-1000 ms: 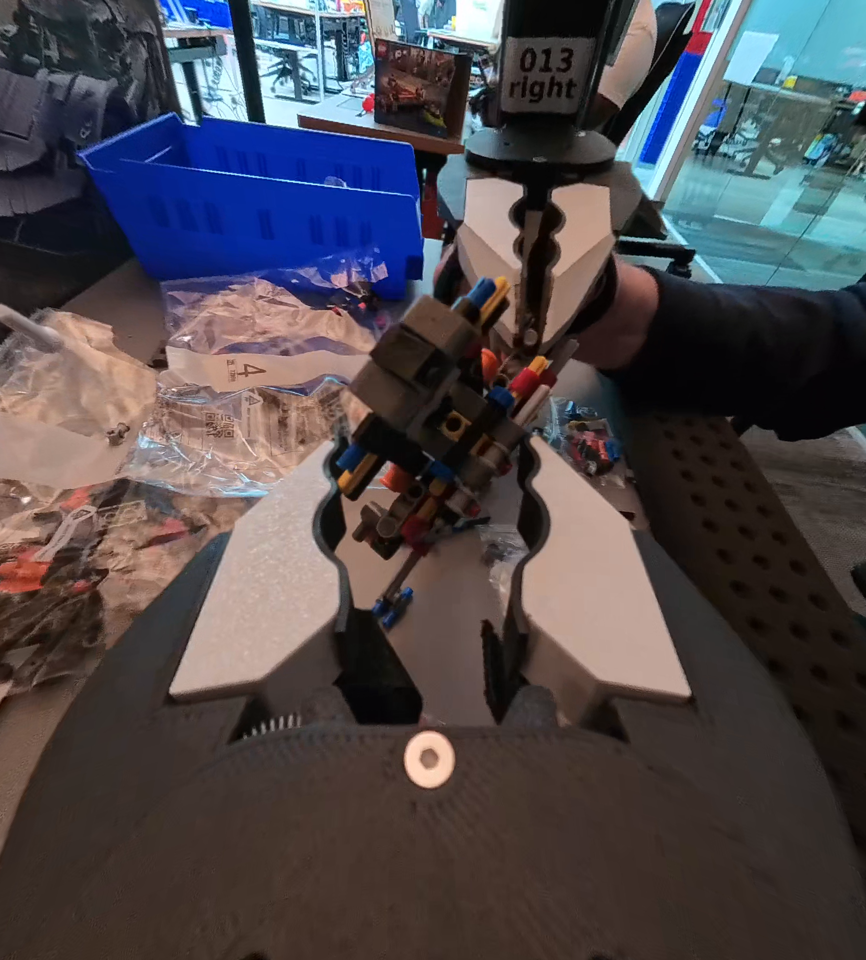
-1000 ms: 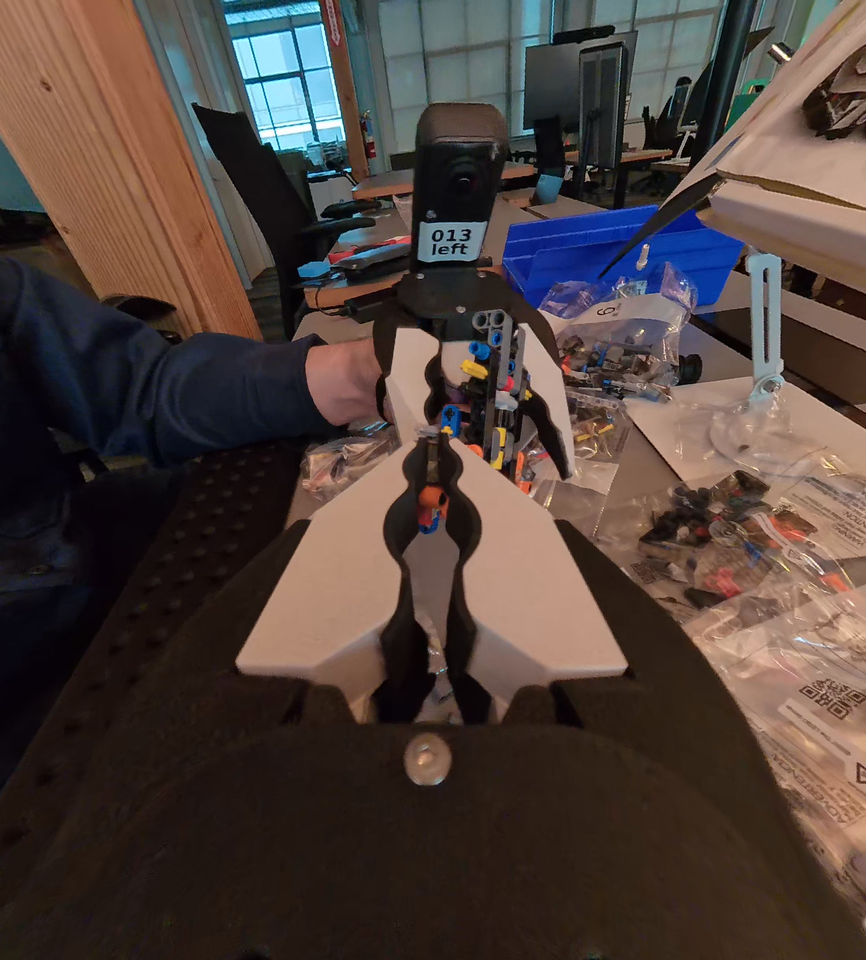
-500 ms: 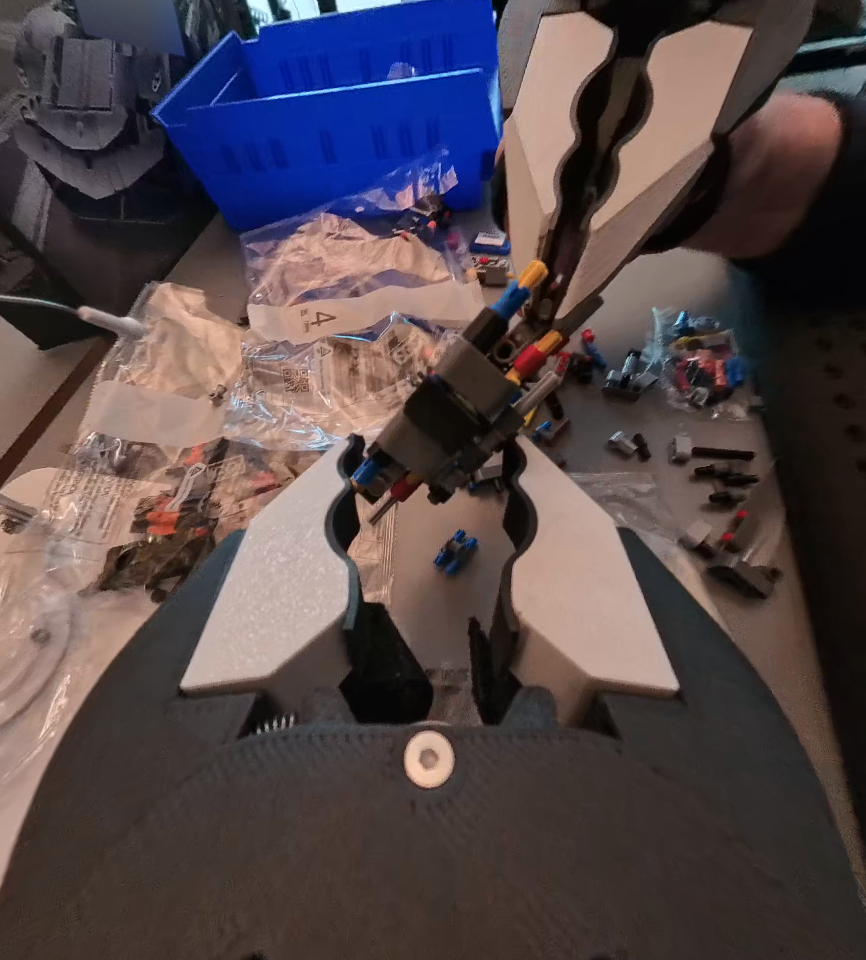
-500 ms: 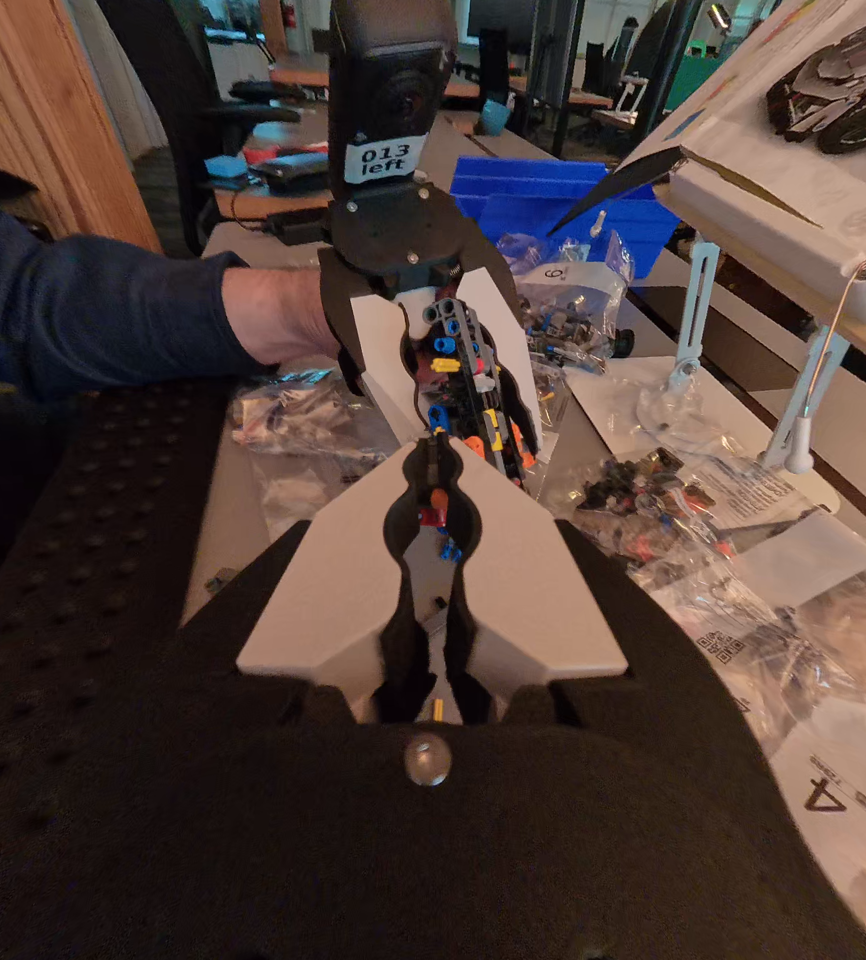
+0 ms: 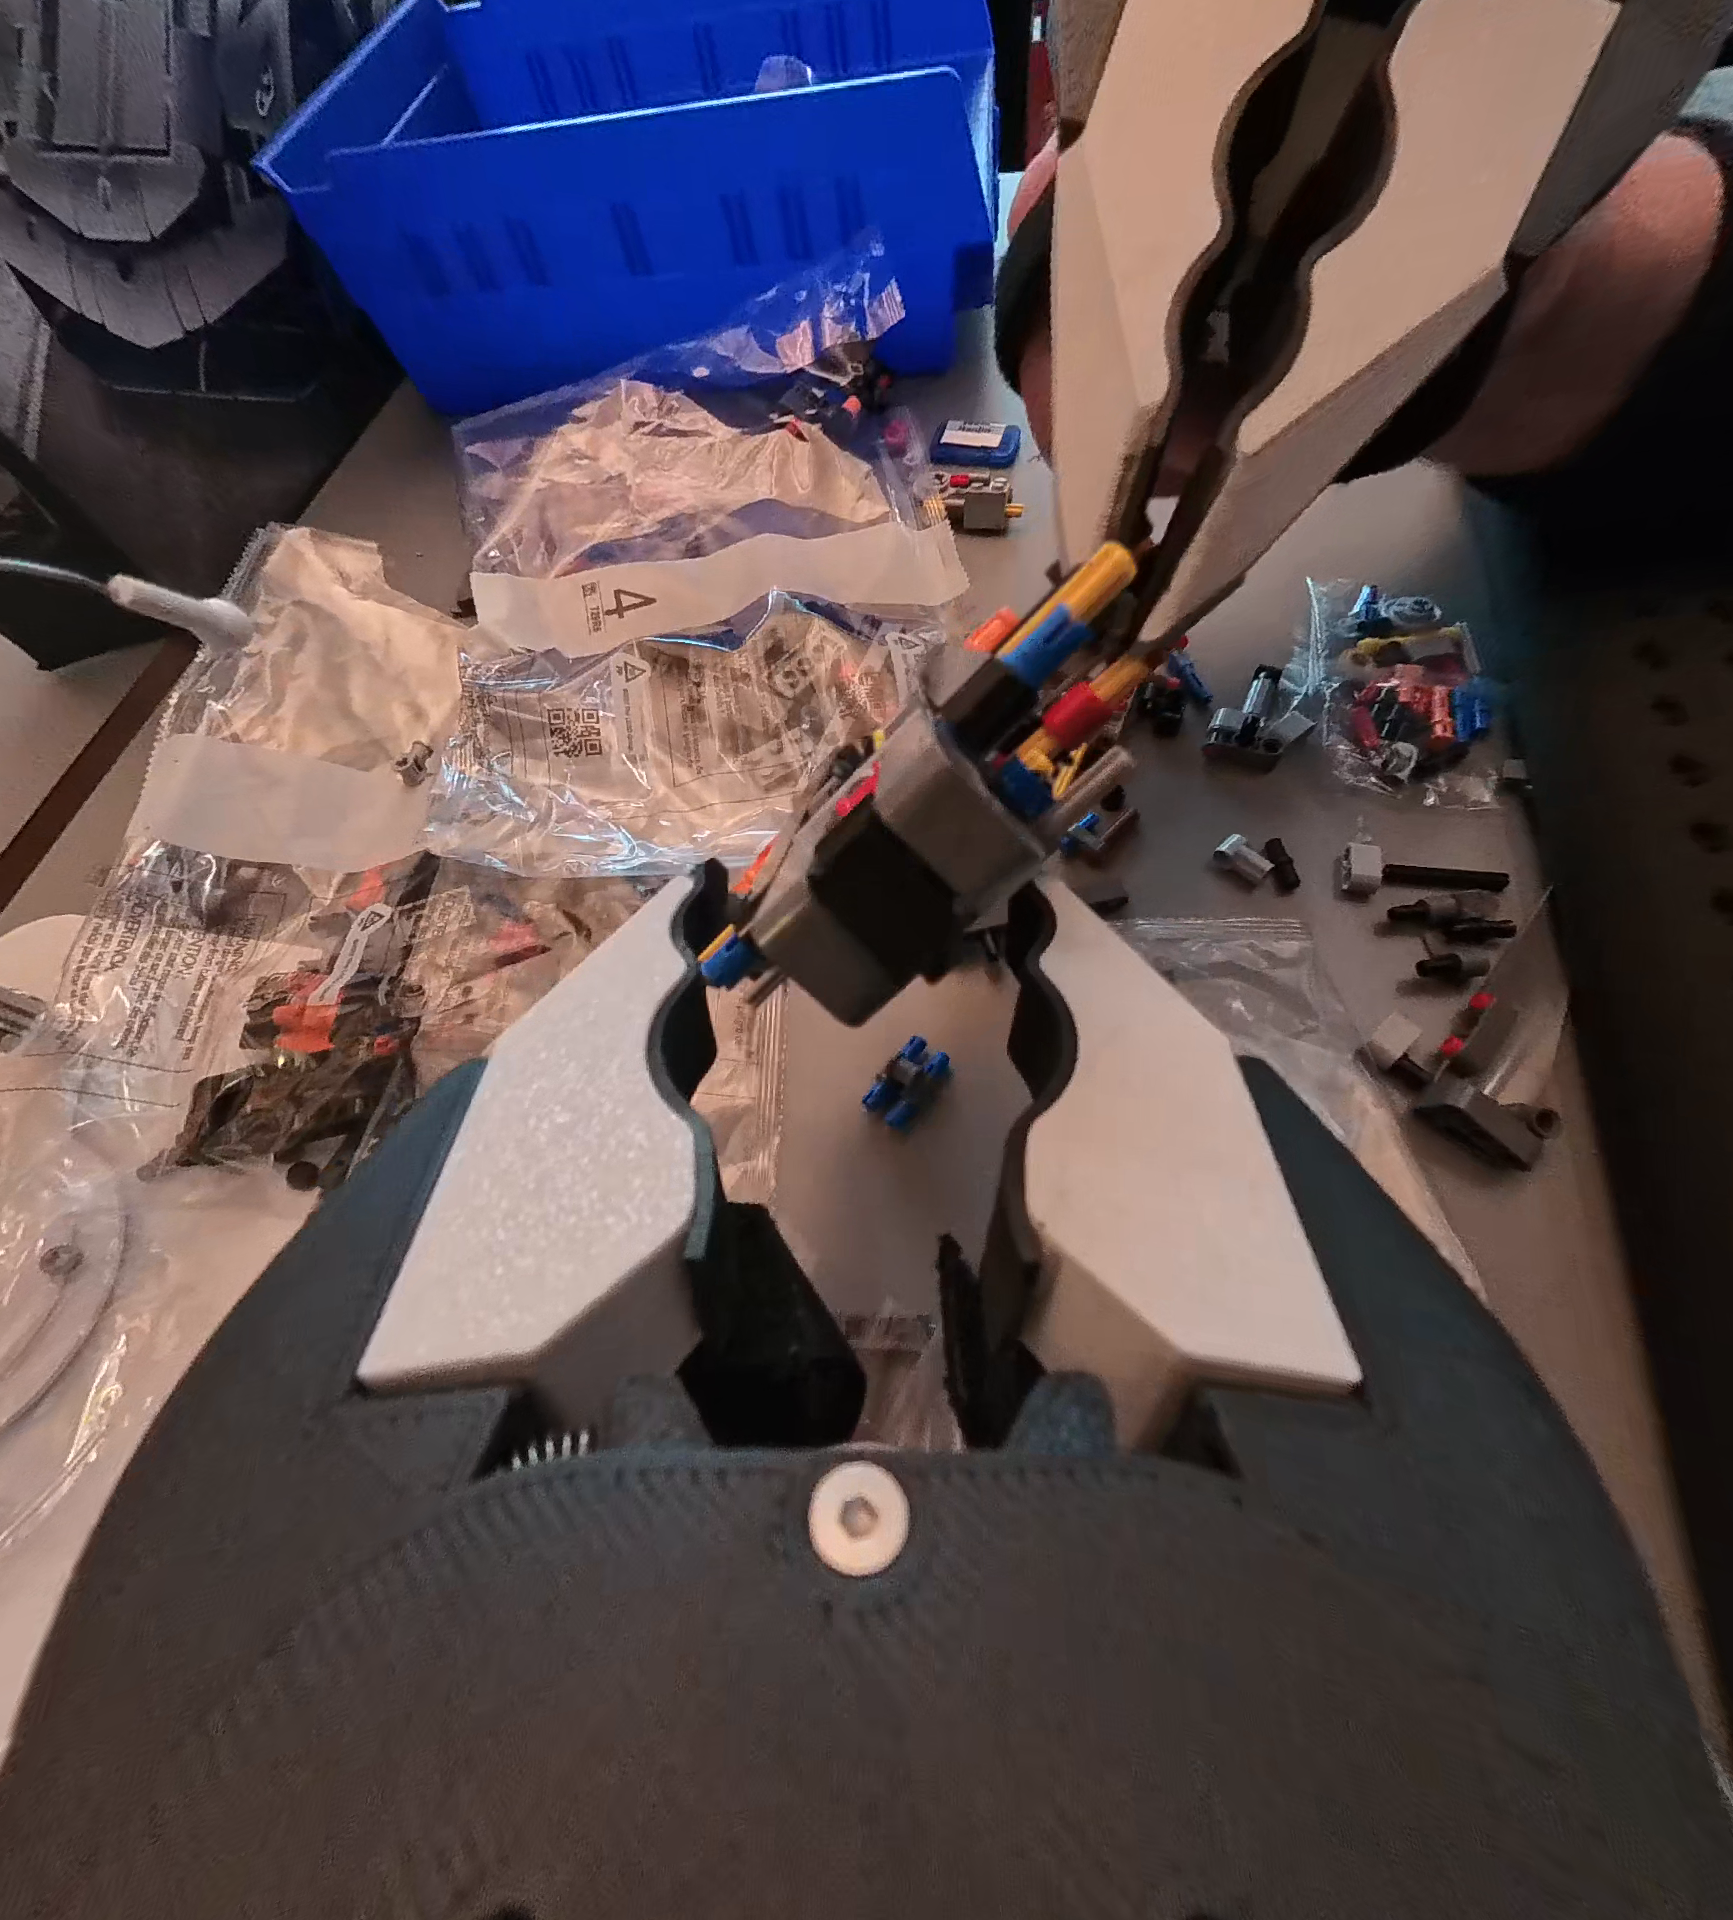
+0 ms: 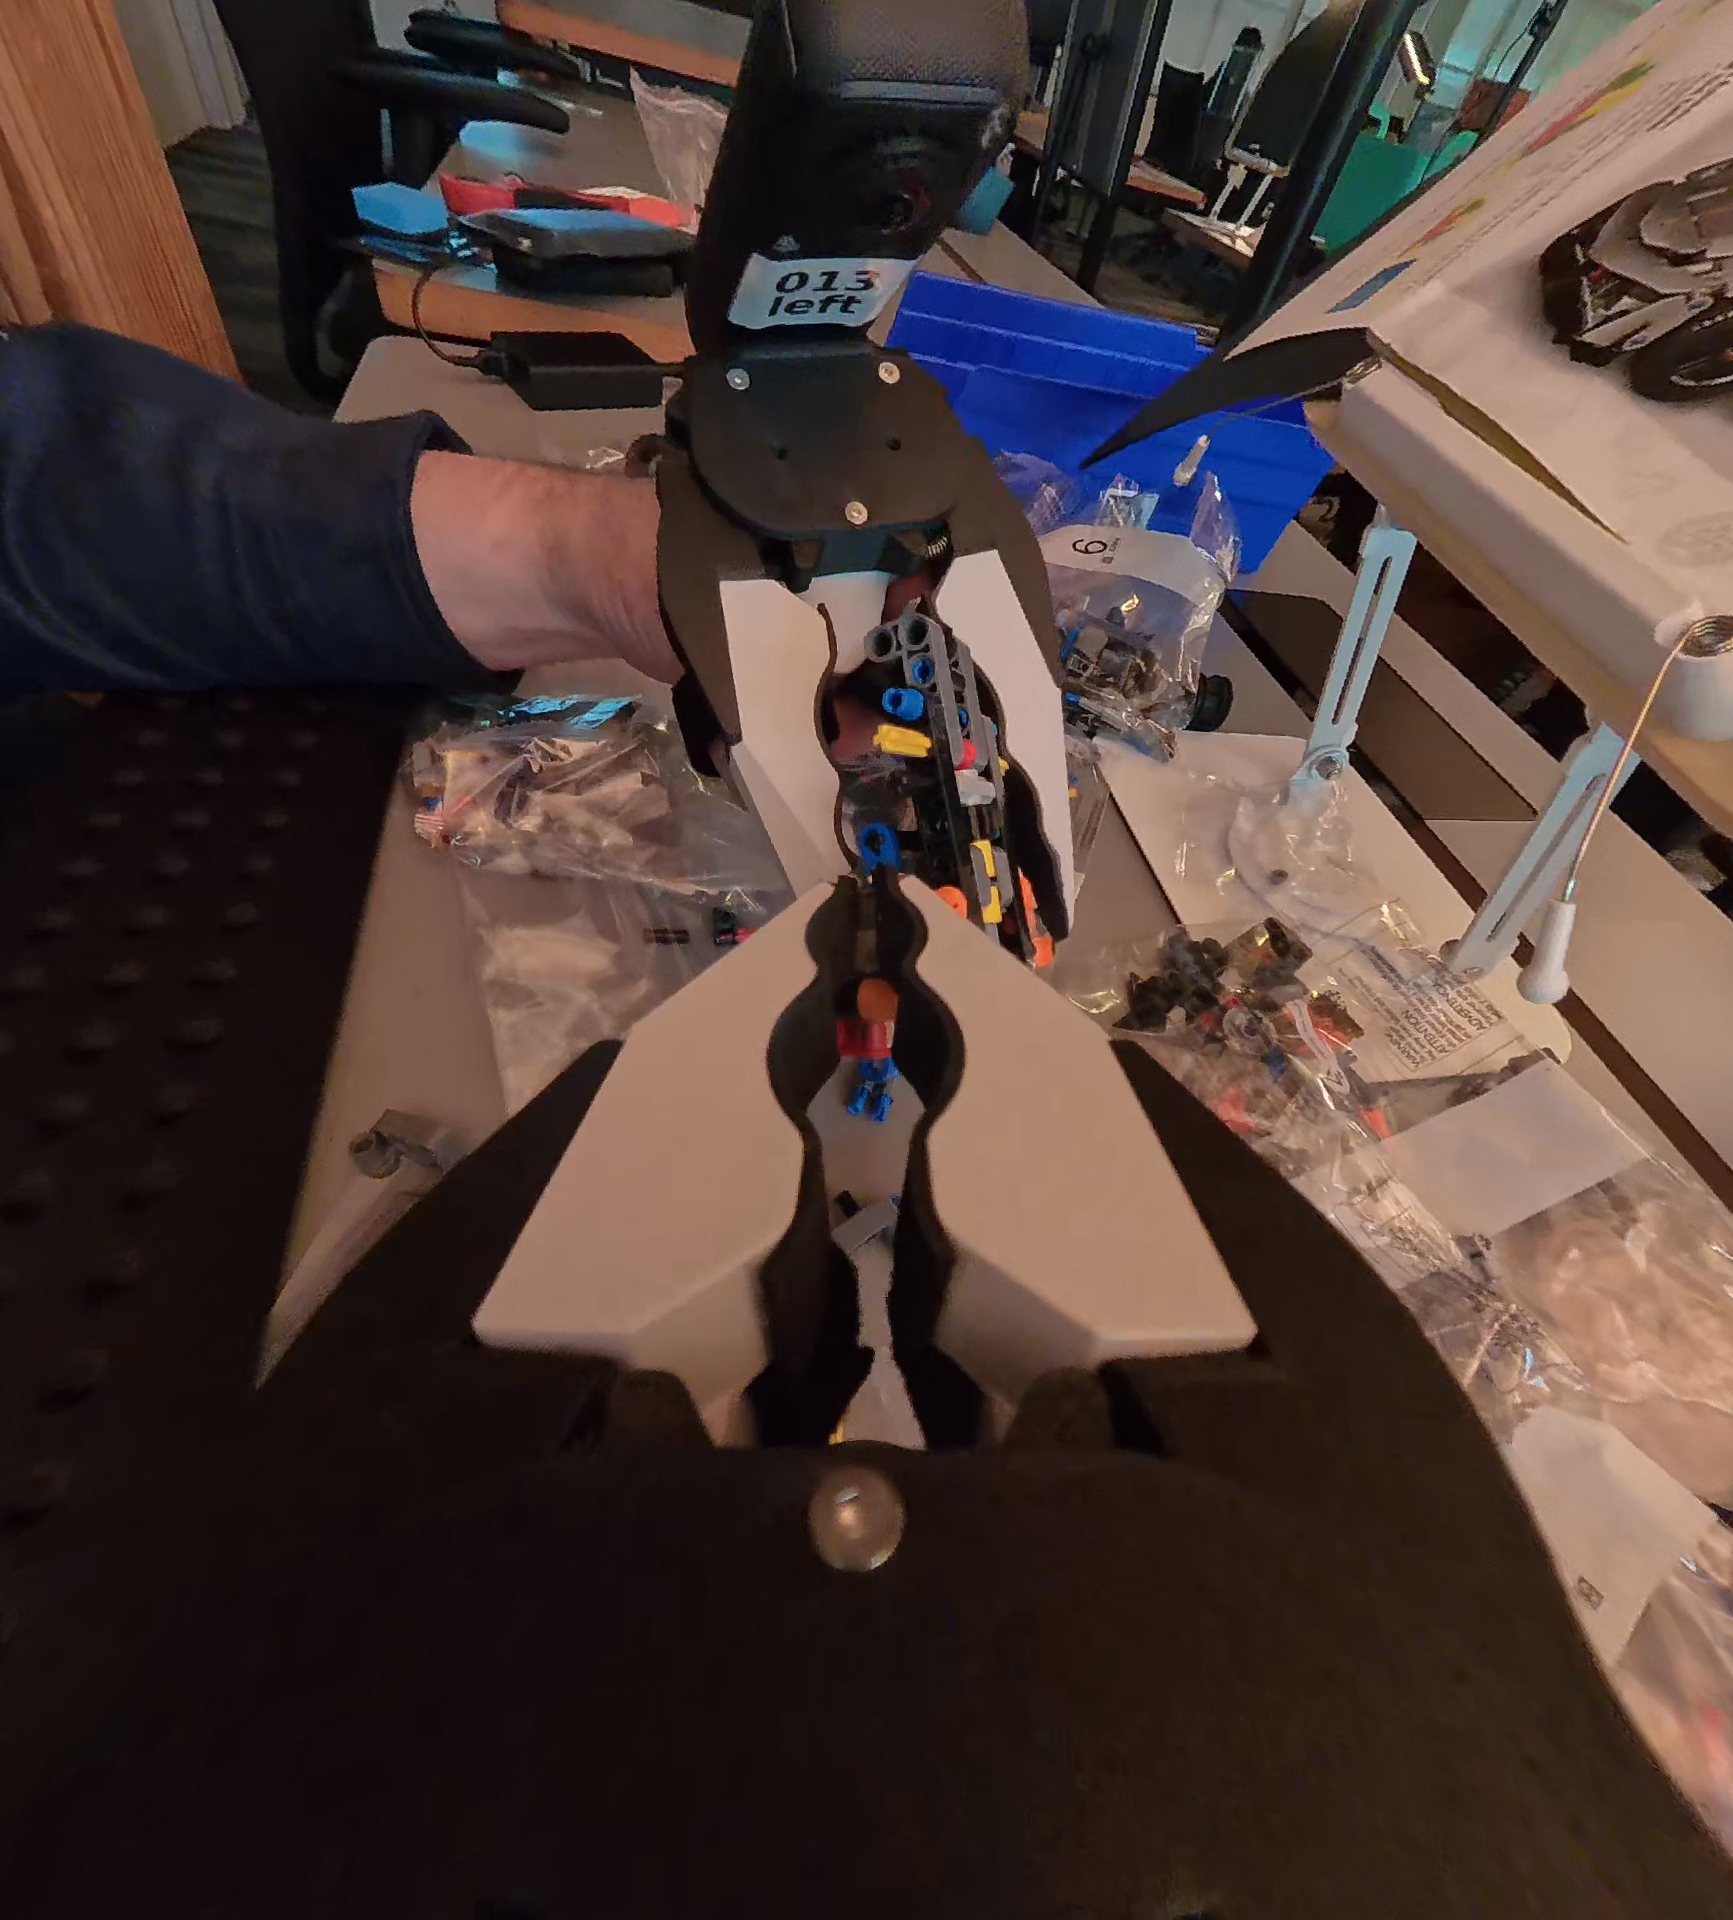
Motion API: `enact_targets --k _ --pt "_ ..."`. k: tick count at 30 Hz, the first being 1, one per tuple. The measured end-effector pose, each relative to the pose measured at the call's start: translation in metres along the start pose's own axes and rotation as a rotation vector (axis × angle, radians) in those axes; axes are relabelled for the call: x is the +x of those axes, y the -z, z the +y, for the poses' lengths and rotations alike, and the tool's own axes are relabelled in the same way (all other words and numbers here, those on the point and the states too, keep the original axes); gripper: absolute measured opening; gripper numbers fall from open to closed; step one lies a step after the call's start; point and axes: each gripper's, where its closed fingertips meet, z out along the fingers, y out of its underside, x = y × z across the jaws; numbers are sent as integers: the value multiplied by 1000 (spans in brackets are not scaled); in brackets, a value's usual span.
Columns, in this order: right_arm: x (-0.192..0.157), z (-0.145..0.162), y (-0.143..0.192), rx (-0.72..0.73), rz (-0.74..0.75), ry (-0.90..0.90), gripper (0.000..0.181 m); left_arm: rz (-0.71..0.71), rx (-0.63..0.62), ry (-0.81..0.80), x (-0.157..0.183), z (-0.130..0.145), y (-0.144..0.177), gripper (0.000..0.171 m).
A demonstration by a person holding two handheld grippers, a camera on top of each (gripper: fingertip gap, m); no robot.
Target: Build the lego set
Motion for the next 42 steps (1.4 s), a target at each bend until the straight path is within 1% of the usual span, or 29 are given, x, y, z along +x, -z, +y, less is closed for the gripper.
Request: enact_targets --k 5,16,21,23,25,26,28,31,32,34,37,40,42 --pt "-3 0 -2 -9 -4 20 0 29 -16 14 2 4 -3 57" --pt "-6 1 -6 -29 0 63 0 34 -32 12 3 8 -6 58" --pt "-9 2 -9 -41 -10 78 1 31 -63 4 3 13 -9 59" --pt "-21 -11 -14 21 -61 72 0 27 -140 -36 5 25 -17 40" --pt "-14 -13 -12 7 -17 92 0 40 -159 -47 9 31 -25 33" --pt "-12 -15 -10 26 -23 65 0 49 -141 -33 10 28 -26 33" --pt "-15 -13 -9 21 -29 70 0 37 -135 -35 8 25 -27 35" --pt "-11 -14 -6 37 -24 31 0 26 -116 -29 5 23 -26 39" --pt "-7 -14 -4 49 -22 5 0 21 -88 -23 4 18 -23 45" --pt "-1 -17 2 103 -38 -66 0 19 -52 -1 0 13 -17 51" --pt "5 -18 7 134 -40 -123 0 35 -25 22 -1 13 -12 63" --pt "9 -9 4 94 -43 -155 0 31 -12 19 -1 10 -7 76" --pt "8 -3 2 75 -60 -176 0 44 25 23 0 4 -1 77"
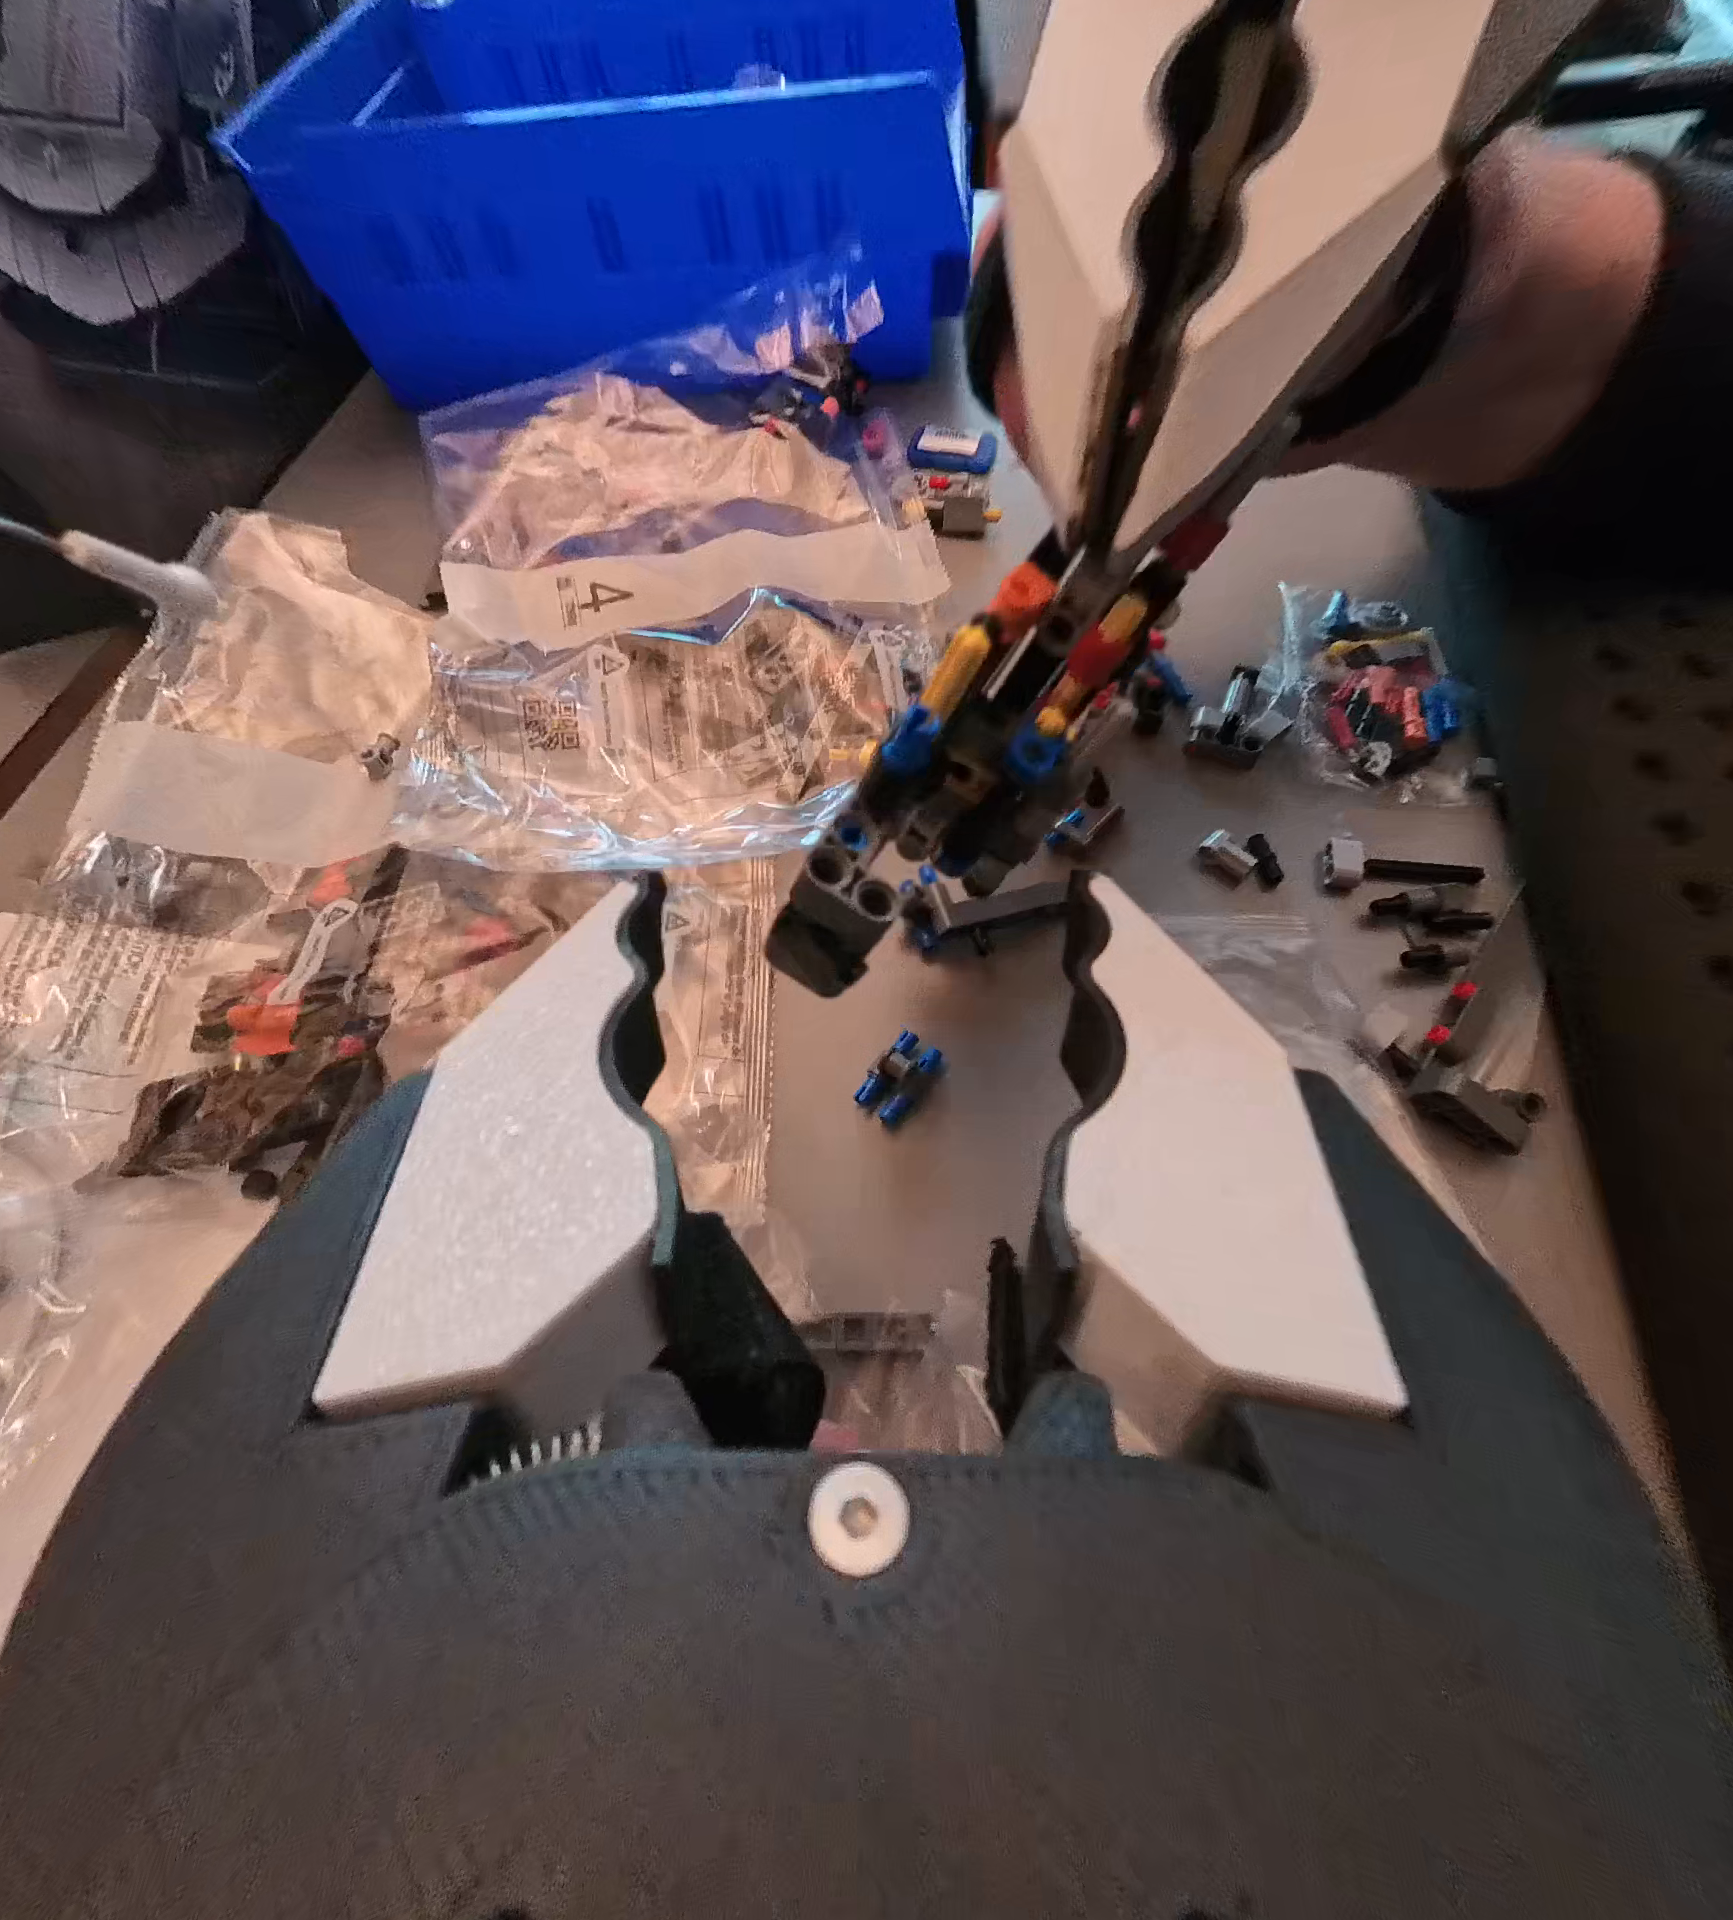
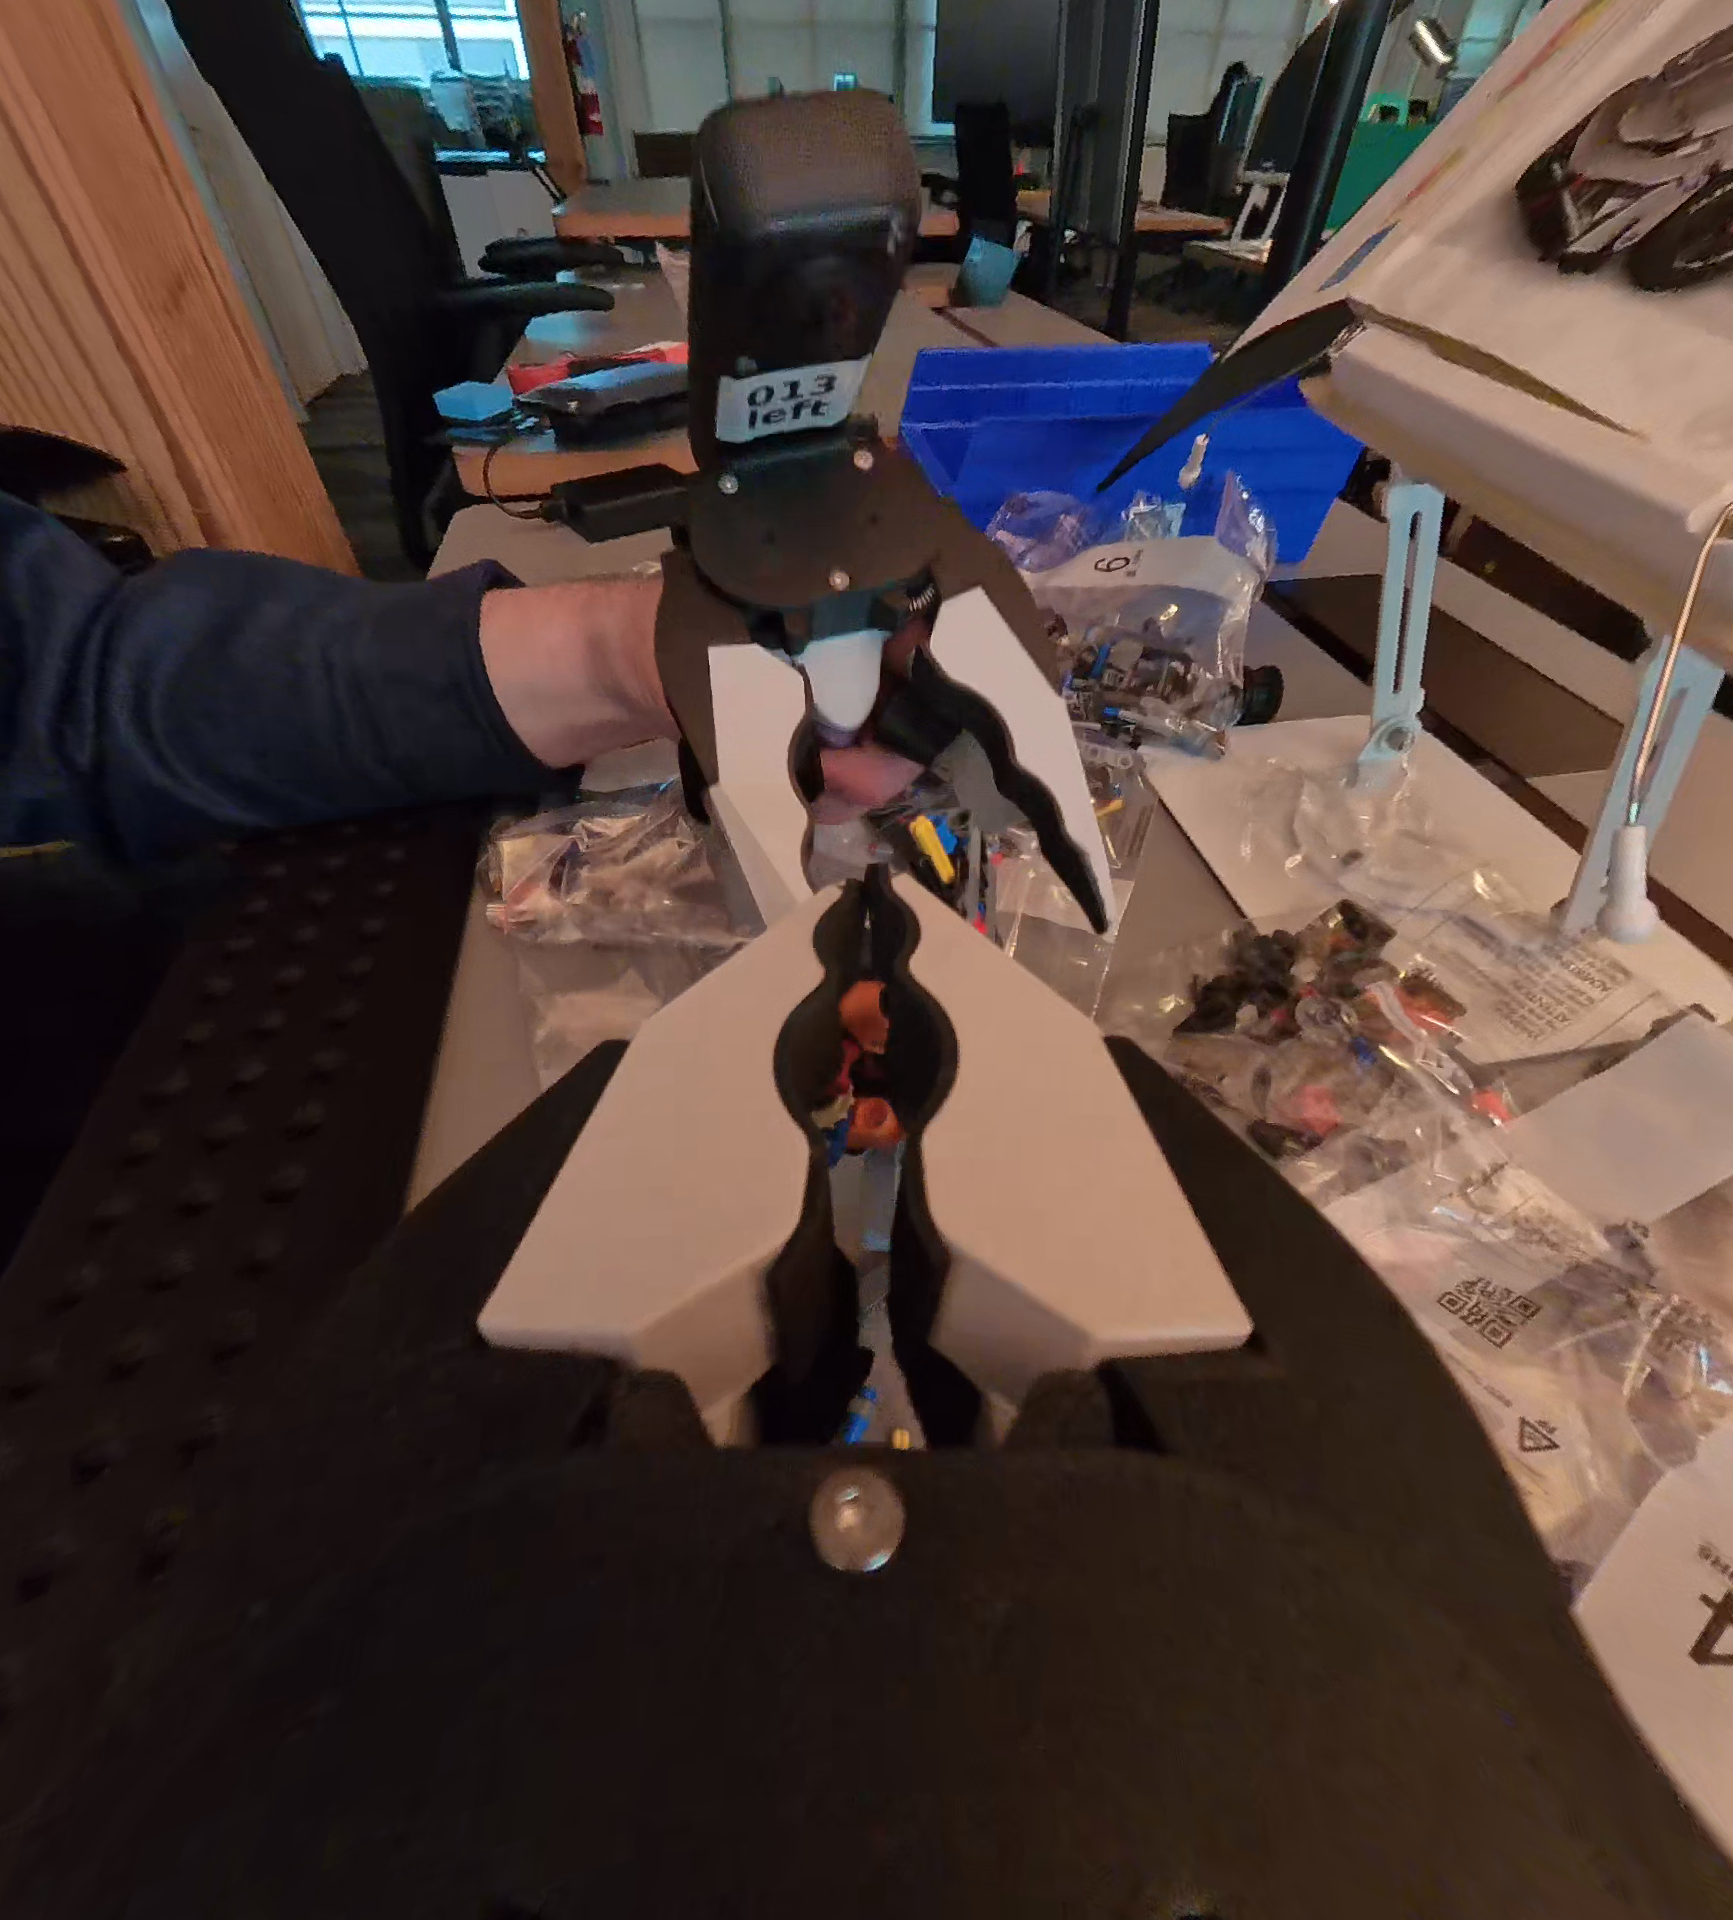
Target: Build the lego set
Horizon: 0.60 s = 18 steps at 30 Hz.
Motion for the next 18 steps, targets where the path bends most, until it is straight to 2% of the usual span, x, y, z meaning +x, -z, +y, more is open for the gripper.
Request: enact_targets --k 4,8,11,15,18 --pt "-5 5 -6 -29 -31 -7 0 30 44 -45 12 -12 -2 71" --pt "-12 14 -14 -72 -65 0 0 82 -22 -111 29 -5 -21 54" --pt "-14 20 -18 -101 -75 12 0 170 -48 -137 48 -1 -27 36" --pt "-16 18 -22 -96 -82 6 0 187 -144 -157 56 14 -40 35" --pt "-16 17 -20 -88 -78 -2 0 198 -137 -133 57 13 -42 35"
